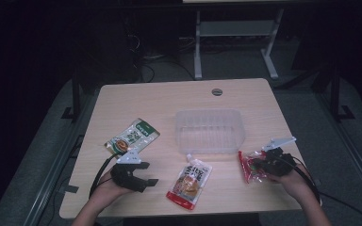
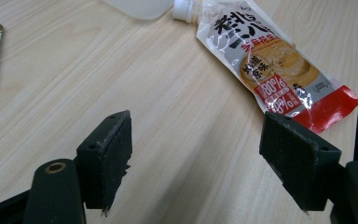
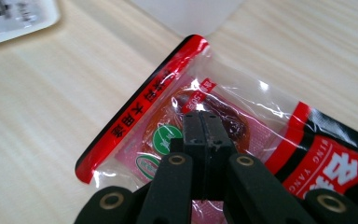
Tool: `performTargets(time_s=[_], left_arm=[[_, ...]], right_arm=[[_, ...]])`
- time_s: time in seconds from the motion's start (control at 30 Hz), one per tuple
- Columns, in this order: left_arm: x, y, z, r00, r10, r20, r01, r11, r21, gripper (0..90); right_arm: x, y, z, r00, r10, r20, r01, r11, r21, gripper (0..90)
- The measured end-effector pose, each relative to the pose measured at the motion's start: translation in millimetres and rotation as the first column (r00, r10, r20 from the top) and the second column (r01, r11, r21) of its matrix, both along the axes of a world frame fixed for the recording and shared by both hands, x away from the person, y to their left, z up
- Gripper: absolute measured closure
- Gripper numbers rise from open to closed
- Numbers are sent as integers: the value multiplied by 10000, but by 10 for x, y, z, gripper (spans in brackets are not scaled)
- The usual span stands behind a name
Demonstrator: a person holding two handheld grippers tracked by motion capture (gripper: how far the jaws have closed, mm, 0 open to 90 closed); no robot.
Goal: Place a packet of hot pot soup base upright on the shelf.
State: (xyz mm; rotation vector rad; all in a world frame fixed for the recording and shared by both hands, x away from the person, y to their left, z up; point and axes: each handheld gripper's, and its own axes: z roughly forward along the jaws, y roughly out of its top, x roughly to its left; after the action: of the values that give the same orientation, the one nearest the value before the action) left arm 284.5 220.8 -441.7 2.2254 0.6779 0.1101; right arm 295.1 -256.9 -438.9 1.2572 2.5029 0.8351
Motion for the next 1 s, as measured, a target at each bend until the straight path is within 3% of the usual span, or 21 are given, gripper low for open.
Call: performTargets(time_s=[0.5, 0.7, 0.9, 1.0], left_arm=[[-3, -11, -5, 10000, -71, -22, 71, 10000, 2, 249], [-4, -14, -7, 10000, -72, -26, 72, 10000, -21, 250], [2, -21, -6, 9999, -129, 8, 129, 9999, 43, 249], [1, -16, -5, 9999, -144, 20, 144, 9999, 61, 249]], right_arm=[[-149, 333, 8, 9906, 1369, -76, -1369, 9906, 64, 899], [-144, 370, 18, 9880, 1544, 19, -1544, 9880, 14, 898], [103, 500, 84, 9902, 1283, 548, -1289, 9916, 82, 898], [255, 560, 47, 9934, 1084, 385, -1086, 9941, 8, 898]])
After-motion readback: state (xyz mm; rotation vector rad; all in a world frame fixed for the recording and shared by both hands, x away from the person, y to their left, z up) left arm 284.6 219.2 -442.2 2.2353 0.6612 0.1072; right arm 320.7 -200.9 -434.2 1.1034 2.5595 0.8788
